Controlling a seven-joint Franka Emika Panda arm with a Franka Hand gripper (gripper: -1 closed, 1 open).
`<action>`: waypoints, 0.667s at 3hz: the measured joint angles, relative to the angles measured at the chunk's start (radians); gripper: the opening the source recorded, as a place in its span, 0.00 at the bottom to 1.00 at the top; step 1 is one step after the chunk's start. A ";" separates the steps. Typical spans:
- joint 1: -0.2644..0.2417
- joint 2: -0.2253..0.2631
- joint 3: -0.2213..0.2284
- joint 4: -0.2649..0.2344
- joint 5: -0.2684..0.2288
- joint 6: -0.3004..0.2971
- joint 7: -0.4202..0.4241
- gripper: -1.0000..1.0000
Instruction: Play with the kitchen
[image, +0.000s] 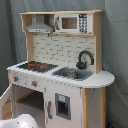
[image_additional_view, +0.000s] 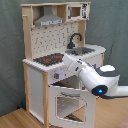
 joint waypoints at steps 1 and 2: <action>0.051 -0.003 0.000 0.003 -0.024 -0.018 -0.084 1.00; 0.123 -0.032 0.035 -0.071 -0.034 -0.012 -0.093 1.00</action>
